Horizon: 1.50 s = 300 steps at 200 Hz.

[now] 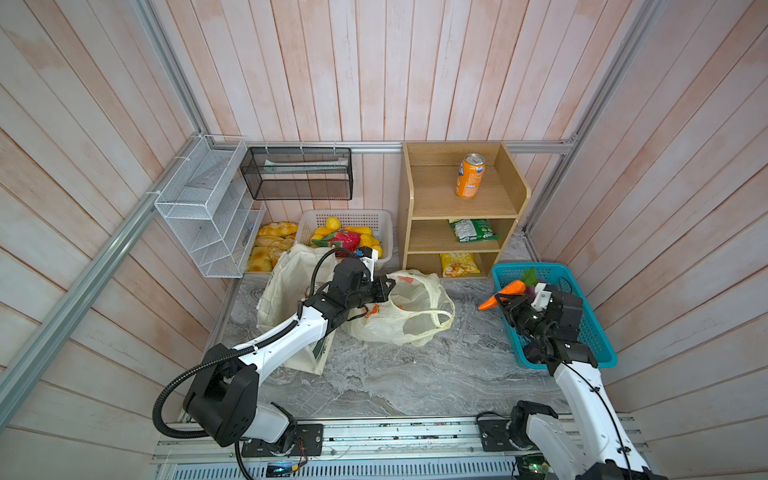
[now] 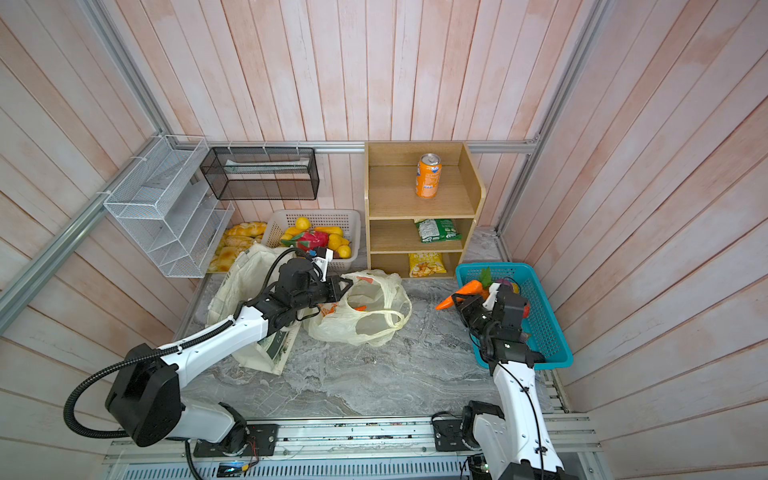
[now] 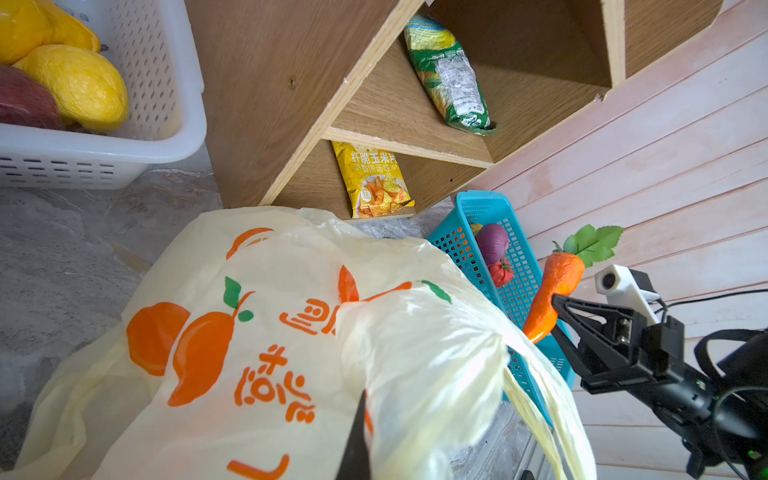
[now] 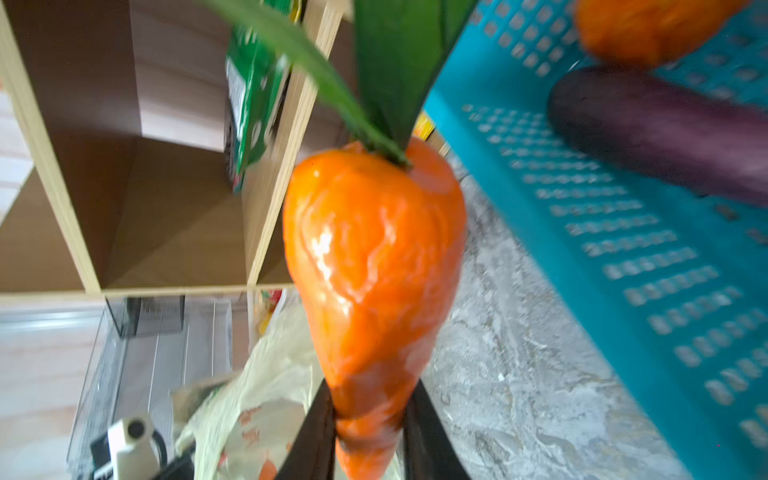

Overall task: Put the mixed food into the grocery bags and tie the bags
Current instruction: 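Lift the carrot with the right gripper and carry it to the bag mouth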

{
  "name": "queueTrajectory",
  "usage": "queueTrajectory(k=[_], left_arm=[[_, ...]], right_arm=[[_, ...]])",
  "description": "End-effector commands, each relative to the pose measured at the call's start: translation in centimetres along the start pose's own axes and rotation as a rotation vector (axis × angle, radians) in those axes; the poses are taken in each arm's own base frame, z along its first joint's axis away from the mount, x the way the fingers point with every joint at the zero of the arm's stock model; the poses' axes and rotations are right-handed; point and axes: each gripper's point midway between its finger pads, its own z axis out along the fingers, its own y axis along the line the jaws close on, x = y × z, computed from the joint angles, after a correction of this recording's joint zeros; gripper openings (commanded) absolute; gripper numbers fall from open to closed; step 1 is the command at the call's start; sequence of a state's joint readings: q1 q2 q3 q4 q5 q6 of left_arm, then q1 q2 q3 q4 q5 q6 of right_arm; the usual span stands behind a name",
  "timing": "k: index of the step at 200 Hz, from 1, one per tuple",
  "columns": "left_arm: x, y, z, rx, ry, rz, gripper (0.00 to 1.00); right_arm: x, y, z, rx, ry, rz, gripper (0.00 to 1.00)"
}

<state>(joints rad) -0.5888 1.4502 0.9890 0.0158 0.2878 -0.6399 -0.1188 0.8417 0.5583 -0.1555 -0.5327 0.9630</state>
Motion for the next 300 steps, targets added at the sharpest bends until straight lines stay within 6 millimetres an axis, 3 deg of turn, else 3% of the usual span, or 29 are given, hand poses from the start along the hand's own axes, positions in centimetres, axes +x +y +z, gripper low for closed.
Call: queueTrajectory(k=[1, 73, 110, 195, 267, 300], left_arm=[[-0.8, -0.6, -0.2, 0.022, -0.021, 0.004, 0.00], [-1.0, -0.7, 0.1, 0.025, -0.025, 0.006, 0.00], [-1.1, -0.6, 0.1, 0.022, -0.028, 0.010, 0.00], [-1.4, -0.8, 0.4, 0.026, -0.025, 0.012, 0.00], [-0.8, -0.9, 0.3, 0.038, -0.006, 0.021, 0.00], [-0.6, -1.2, 0.3, 0.056, 0.010, 0.038, 0.00]], right_arm=[[4.4, 0.9, 0.5, -0.083, 0.171, -0.105, 0.16], [16.0, -1.2, 0.1, -0.151, 0.530, -0.209, 0.15], [19.7, -2.3, -0.4, -0.137, 0.640, -0.250, 0.15], [23.4, -4.0, -1.7, -0.149, 0.763, -0.268, 0.13], [23.0, -0.3, 0.2, -0.190, 0.806, -0.385, 0.12], [22.3, 2.2, 1.1, -0.230, 0.798, -0.439, 0.12]])
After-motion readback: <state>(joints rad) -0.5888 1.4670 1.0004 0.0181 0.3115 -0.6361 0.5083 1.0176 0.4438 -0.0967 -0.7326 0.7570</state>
